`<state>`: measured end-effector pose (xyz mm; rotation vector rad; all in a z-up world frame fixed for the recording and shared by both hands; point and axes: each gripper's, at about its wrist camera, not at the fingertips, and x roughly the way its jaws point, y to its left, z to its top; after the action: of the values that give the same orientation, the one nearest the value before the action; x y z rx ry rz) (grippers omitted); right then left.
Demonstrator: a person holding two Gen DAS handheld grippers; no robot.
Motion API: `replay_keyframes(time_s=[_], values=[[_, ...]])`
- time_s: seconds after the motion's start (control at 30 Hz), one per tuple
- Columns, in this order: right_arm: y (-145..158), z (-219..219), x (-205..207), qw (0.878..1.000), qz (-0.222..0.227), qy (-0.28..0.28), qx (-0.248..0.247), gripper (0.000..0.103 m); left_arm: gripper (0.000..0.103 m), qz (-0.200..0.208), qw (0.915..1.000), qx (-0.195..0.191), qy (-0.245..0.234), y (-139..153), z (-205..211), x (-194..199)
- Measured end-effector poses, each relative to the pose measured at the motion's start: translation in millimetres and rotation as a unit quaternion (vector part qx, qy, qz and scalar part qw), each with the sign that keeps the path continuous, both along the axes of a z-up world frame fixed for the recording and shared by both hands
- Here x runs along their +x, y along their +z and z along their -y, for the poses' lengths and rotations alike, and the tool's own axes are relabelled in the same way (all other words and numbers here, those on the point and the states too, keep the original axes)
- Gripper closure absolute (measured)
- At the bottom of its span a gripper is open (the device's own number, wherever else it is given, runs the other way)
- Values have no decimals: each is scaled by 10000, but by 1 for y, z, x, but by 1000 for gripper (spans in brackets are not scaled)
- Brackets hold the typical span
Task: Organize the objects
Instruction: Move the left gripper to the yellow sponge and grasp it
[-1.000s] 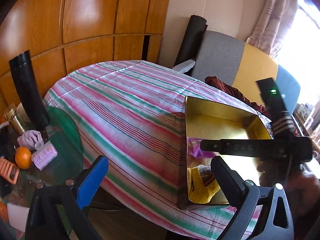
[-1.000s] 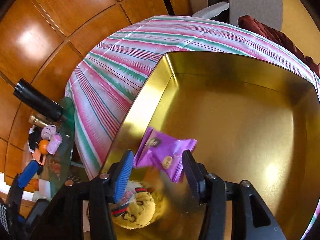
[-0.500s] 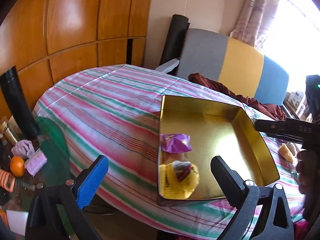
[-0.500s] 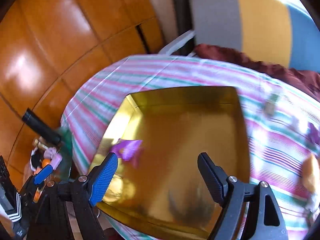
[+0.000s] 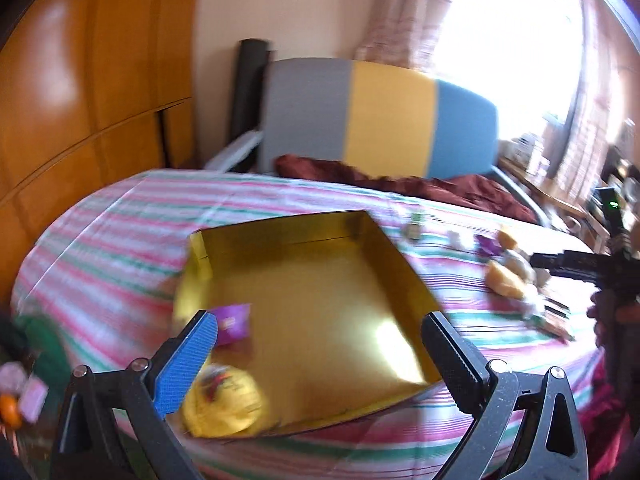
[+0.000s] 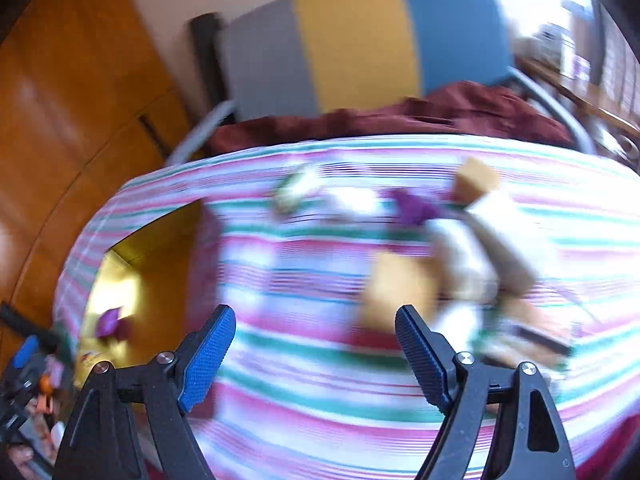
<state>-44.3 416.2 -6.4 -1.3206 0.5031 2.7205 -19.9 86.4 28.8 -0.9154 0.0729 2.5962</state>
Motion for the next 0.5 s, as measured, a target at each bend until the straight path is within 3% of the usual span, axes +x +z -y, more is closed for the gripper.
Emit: replay_keyframes(time_s=[0.27, 0.4, 0.5], values=[[-20, -125, 29, 9880, 105, -1537, -114, 19, 0, 293, 9949, -6, -969, 12, -95, -10], [-29, -159, 40, 9728, -30, -2165, -821, 19, 0, 356, 9899, -257, -1351, 7, -150, -15], [-27, -163, 43, 9699, -60, -2276, -861, 19, 1, 506, 9848, -410, -1608, -4, -188, -18]])
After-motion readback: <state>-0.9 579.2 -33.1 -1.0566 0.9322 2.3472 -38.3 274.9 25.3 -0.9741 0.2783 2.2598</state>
